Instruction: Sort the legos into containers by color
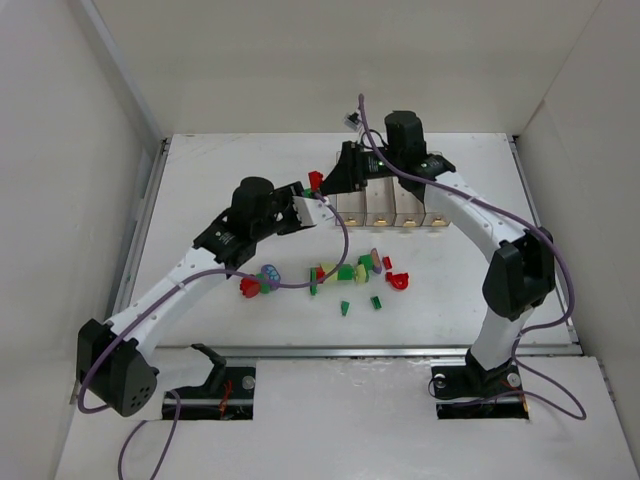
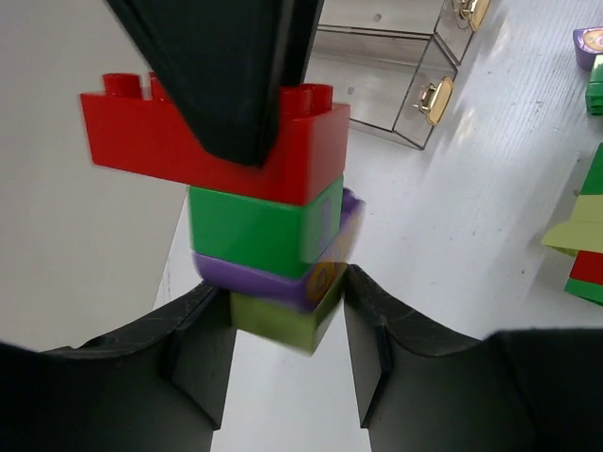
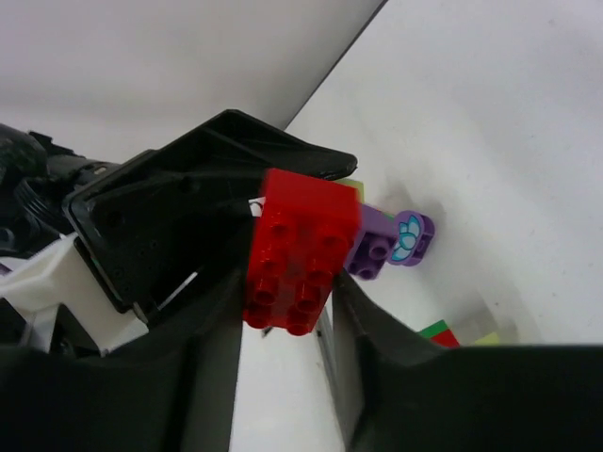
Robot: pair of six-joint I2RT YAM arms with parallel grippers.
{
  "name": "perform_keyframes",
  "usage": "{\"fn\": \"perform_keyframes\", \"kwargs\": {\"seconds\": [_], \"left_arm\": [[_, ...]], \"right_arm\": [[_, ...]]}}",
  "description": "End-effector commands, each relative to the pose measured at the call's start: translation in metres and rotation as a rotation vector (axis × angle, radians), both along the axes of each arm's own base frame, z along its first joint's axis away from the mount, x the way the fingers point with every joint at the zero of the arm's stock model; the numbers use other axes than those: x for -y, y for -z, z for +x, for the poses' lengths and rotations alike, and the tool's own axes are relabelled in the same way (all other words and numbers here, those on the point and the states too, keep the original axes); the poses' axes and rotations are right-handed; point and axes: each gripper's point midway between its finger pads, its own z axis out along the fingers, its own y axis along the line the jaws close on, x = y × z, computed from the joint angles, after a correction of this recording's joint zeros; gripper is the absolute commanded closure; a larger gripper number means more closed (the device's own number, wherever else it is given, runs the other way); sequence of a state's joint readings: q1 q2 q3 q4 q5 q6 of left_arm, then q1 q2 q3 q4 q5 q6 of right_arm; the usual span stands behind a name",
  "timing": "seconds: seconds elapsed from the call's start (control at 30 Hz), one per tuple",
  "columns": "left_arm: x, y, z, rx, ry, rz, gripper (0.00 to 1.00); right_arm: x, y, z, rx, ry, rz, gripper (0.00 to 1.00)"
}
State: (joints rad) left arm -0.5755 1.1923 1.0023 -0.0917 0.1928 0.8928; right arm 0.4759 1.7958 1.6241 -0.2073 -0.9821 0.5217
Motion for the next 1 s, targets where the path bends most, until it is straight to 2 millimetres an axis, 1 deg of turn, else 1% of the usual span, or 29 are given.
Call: {"fn": "perform_keyframes", "kwargs": {"seconds": [0.0, 0.03, 0.07, 0.1, 0.13, 0.17, 0.2, 0.23, 0.27, 0.3, 0.33, 0.37, 0.4, 0.43, 0.47, 0.5, 0.53, 0.57, 0.6, 0.67, 0.7, 0.73, 0.77, 0.8, 0.83, 0.87, 0.9, 0.93, 0.97], "left_arm": [[0.003, -0.011, 0.000, 0.018, -0.007, -0.047, 1.00], [0.002, -0.009, 0.000, 0.005, -0.021, -0.047, 1.00], [0.001, -0.003, -0.001, -0.013, -0.026, -0.051, 1.00], [-0.001, -0.003, 0.000, -0.015, -0.042, -0.053, 1.00], [-0.004, 0.008, -0.003, -0.042, -0.055, -0.040, 1.00], [-0.012, 0.013, 0.001, -0.056, -0.083, -0.043, 1.00], [-0.017, 0.014, 0.003, -0.075, -0.113, -0.065, 1.00], [-0.022, 0.022, 0.006, -0.100, -0.136, -0.066, 1.00], [-0.026, 0.026, 0.005, -0.115, -0.146, -0.056, 1.00], [-0.026, 0.032, 0.005, -0.137, -0.152, -0.052, 1.00], [-0.029, 0.032, 0.006, -0.137, -0.161, -0.053, 1.00], [-0.030, 0.037, 0.005, -0.146, -0.161, -0.047, 1.00], [-0.031, 0.043, 0.003, -0.156, -0.162, -0.040, 1.00], [-0.031, 0.043, 0.003, -0.157, -0.162, -0.040, 1.00], [-0.032, 0.048, 0.002, -0.165, -0.163, -0.034, 1.00], [-0.032, 0.048, 0.002, -0.166, -0.163, -0.034, 1.00], [-0.033, 0.053, 0.000, -0.176, -0.163, -0.028, 1.00], [-0.033, 0.053, 0.000, -0.176, -0.163, -0.028, 1.00], [-0.032, 0.055, -0.003, -0.193, -0.159, -0.034, 1.00], [-0.036, 0.058, -0.003, -0.230, -0.185, -0.067, 1.00], [-0.032, 0.062, -0.005, -0.265, -0.170, -0.092, 1.00], [-0.031, 0.059, -0.004, -0.304, -0.172, -0.116, 1.00], [-0.034, 0.053, -0.003, -0.349, -0.199, -0.182, 1.00], [-0.032, 0.051, -0.002, -0.391, -0.191, -0.218, 1.00], [-0.019, 0.033, -0.010, -0.436, -0.105, -0.285, 1.00], [-0.021, 0.031, -0.009, -0.476, -0.082, -0.321, 1.00], [-0.015, 0.027, -0.014, -0.509, -0.026, -0.348, 1.00], [-0.002, 0.016, -0.031, -0.548, 0.115, -0.384, 1.00], [0.002, 0.008, -0.036, -0.539, 0.185, -0.397, 1.00]], "right_arm": [[-0.006, -0.033, -0.003, 0.111, -0.043, 0.061, 0.69], [-0.006, -0.033, -0.003, 0.111, -0.043, 0.061, 0.80], [-0.006, -0.033, -0.003, 0.111, -0.043, 0.061, 0.86], [-0.006, -0.027, -0.002, 0.102, -0.034, 0.053, 0.90], [-0.002, -0.033, -0.001, 0.113, -0.025, 0.058, 1.00], [0.003, -0.026, 0.002, 0.097, -0.013, 0.049, 1.00], [0.004, -0.020, -0.001, 0.082, -0.013, 0.042, 1.00], [0.011, -0.019, 0.004, 0.081, 0.014, 0.037, 1.00], [0.012, -0.013, 0.005, 0.070, 0.024, 0.027, 1.00], [0.017, -0.009, 0.010, 0.060, 0.039, 0.022, 1.00], [0.023, -0.004, 0.013, 0.050, 0.053, 0.016, 1.00], [0.023, -0.004, 0.012, 0.048, 0.045, 0.019, 1.00], [0.027, -0.004, 0.016, 0.048, 0.057, 0.019, 1.00], [0.033, -0.001, 0.020, 0.040, 0.072, 0.015, 1.00], [0.033, -0.005, 0.019, 0.048, 0.072, 0.018, 1.00], [0.039, -0.001, 0.025, 0.042, 0.099, 0.010, 1.00], [0.044, -0.006, 0.027, 0.053, 0.113, 0.014, 1.00], [0.045, -0.002, 0.028, 0.047, 0.123, 0.007, 1.00], [0.050, -0.006, 0.030, 0.055, 0.133, 0.011, 1.00], [0.054, -0.001, 0.033, 0.045, 0.153, 0.002, 1.00], [0.054, 0.000, 0.033, 0.045, 0.153, 0.002, 1.00], [0.055, 0.007, 0.036, 0.035, 0.175, -0.012, 1.00], [0.060, 0.015, 0.039, 0.018, 0.194, -0.024, 1.00], [0.065, 0.020, 0.041, -0.001, 0.206, -0.032, 1.00], [0.069, 0.025, 0.043, -0.011, 0.215, -0.036, 1.00], [0.076, 0.029, 0.048, -0.018, 0.239, -0.043, 1.00], [0.077, 0.023, 0.043, -0.007, 0.239, -0.039, 1.00], [0.083, 0.025, 0.046, 0.005, 0.258, -0.046, 1.00], [0.085, 0.023, 0.047, 0.025, 0.270, -0.051, 1.00]]}}
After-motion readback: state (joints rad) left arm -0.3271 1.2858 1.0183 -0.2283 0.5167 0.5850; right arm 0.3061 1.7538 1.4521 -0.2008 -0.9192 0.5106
